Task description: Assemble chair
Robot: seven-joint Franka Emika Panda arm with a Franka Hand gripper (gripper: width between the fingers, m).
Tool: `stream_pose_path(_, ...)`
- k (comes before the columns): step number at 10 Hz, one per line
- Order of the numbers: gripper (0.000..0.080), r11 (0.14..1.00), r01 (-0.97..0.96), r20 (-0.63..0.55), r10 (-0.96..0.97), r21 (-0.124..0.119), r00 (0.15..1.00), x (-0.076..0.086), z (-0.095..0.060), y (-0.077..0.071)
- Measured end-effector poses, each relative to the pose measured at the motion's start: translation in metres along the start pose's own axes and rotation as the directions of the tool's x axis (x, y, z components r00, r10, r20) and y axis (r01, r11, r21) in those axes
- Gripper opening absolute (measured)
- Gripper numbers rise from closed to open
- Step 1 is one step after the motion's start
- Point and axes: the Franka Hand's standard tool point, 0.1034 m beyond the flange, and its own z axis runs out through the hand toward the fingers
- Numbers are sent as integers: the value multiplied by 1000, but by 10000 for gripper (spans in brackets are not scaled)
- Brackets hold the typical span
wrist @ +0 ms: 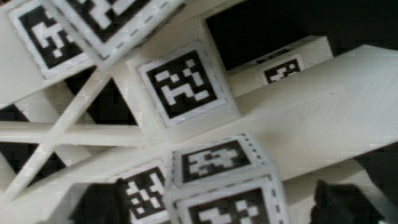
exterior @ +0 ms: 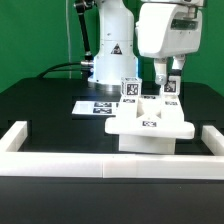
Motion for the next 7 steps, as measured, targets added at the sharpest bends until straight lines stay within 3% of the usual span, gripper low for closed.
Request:
stream_pose_path(1, 385, 1000, -1, 0, 1, 0, 1000, -1, 0, 0)
stream_pose_path(2, 385, 1000, -3, 0, 3, 0, 1000, -1, 0, 1)
stream_pose_path(3, 285, 1000, -9, 0, 9, 0, 1000, -1, 0, 1)
stream_pose_path(7, 285, 991, -133, 0, 133, 0, 991, -2, 0, 1)
